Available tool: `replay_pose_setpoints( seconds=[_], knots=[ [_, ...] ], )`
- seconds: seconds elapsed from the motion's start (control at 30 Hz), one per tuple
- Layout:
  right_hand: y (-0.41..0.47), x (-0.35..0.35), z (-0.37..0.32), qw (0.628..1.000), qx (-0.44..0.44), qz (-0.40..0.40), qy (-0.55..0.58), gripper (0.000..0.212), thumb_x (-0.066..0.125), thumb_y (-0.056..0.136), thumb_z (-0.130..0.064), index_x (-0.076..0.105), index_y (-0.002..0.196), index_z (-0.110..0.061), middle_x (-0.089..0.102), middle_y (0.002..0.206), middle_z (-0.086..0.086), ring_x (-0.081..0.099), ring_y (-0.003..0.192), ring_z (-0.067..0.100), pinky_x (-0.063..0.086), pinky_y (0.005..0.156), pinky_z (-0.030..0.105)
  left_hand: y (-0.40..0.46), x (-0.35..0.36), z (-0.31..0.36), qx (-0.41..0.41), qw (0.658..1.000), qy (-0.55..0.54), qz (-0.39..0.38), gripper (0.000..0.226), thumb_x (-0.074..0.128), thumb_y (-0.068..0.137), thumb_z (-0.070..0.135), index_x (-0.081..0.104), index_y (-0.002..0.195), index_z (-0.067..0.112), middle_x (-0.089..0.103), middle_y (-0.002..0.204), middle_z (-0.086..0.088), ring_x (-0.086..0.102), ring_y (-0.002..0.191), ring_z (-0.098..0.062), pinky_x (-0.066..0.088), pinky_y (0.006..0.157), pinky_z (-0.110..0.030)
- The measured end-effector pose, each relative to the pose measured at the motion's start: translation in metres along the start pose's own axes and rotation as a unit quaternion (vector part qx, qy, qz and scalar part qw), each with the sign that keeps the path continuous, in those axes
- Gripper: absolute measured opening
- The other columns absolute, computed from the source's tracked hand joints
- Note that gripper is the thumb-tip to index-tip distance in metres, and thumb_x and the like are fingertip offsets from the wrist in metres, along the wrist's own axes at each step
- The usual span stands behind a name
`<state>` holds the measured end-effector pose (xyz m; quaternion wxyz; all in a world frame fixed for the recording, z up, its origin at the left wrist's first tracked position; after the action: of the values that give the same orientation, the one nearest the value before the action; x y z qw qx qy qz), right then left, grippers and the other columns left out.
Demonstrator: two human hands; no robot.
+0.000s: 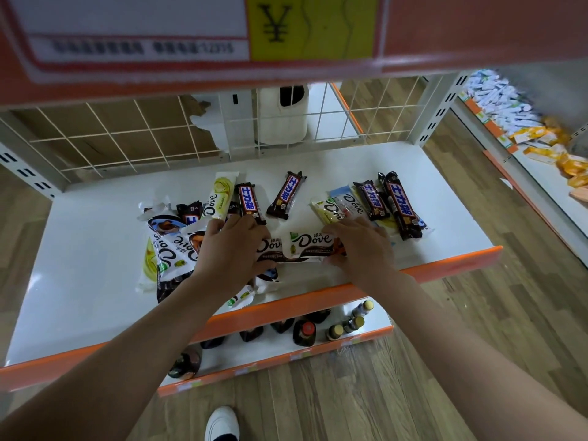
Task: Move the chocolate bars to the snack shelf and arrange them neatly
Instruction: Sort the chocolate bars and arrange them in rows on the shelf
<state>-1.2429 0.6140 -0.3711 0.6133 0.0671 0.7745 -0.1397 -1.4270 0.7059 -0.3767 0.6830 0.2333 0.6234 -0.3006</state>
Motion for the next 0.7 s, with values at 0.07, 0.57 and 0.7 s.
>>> replay_pose_setpoints(
  seconds=[0.07,0.57,0.7],
  knots=[
    [-0.004,-0.006,0.0,1.0,-0.004,0.009,0.007,0.052,0.069,0.08,-0.036,0.051,0.128,-0.029,0.052,0.131,-0.009,0.037,0.128,0.018,0.03,0.104,0.042,-0.003,-0.005,0.004,-0.003,1.0,-0.014,0.004,0.052,0.058,0.08,0.056,0.047,0.125,0.032,0.047,0.122,0.009,0.039,0.12,-0.014,0.025,0.098,-0.033],
    [-0.052,-0.071,0.0,0.994,-0.059,0.092,-0.014,0.053,0.071,0.076,-0.039,0.056,0.126,-0.029,0.056,0.127,-0.008,0.045,0.121,0.02,0.033,0.094,0.036,-0.044,-0.07,0.035,-0.023,0.995,-0.075,0.057,0.048,0.061,0.079,0.054,0.054,0.119,0.028,0.049,0.109,0.005,0.045,0.108,-0.015,0.025,0.084,-0.032],
    [-0.076,-0.087,-0.001,0.995,-0.05,0.08,-0.014,0.054,0.069,0.079,-0.038,0.051,0.13,-0.031,0.053,0.131,-0.008,0.042,0.123,0.023,0.035,0.096,0.04,-0.071,-0.088,0.051,-0.012,0.996,-0.035,0.086,0.049,0.062,0.079,0.055,0.055,0.12,0.028,0.051,0.11,0.003,0.048,0.106,-0.017,0.031,0.078,-0.031]
  ],
)
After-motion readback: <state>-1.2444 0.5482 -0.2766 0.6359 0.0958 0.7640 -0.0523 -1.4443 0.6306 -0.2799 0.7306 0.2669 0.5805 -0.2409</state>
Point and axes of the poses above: each hand's wrist, its own y-axis towards the middle knuckle, its own x-axis out of the palm, z = x × y, the point moved 2 cm from there along y, towards the middle knuckle
